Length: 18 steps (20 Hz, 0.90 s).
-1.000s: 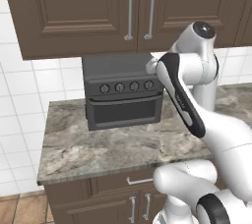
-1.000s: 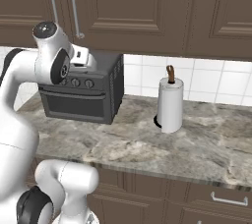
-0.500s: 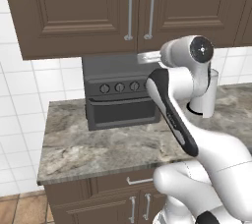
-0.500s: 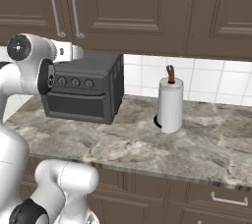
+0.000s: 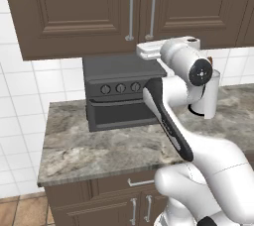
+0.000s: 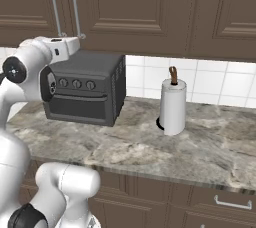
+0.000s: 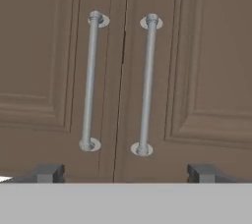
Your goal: Open the cabinet directly in front. Then move the beer and the mug to the dining counter with the candle on it.
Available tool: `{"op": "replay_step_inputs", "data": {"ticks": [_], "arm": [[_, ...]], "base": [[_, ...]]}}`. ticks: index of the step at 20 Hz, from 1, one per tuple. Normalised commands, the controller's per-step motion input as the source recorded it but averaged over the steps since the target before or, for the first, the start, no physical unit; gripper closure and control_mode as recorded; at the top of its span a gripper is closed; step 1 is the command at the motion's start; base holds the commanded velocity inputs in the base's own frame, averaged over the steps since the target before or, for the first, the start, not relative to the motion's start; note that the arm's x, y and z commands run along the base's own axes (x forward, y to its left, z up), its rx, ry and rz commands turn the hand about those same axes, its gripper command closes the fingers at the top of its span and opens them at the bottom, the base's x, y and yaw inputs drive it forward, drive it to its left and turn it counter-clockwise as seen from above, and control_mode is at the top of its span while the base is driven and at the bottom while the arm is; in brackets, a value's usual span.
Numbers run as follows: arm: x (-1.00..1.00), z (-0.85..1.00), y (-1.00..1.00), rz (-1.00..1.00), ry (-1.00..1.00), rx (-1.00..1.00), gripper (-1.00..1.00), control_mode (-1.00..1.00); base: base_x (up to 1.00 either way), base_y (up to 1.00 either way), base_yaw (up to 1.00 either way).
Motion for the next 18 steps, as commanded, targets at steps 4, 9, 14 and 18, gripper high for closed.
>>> {"op": "replay_step_inputs", "data": {"ticks": [4, 9, 14, 18], "arm": [[0.00, 0.16, -0.08, 0.00, -0.30, 0.00, -1.00, -1.00], [0.00, 0.00, -0.18, 0.00, -0.06, 0.00, -1.00, -1.00], [0.10, 0.17, -0.10, 0.00, -0.11, 0.03, -1.00, -1.00], [0.24, 0.38, 0.00, 0.00, -0.06, 0.03, -1.00, -1.00]], "base": [[0.00, 0.00, 0.00], [0.00, 0.00, 0.00], [0.00, 0.00, 0.00], [0.00, 0.00, 0.00]]}}
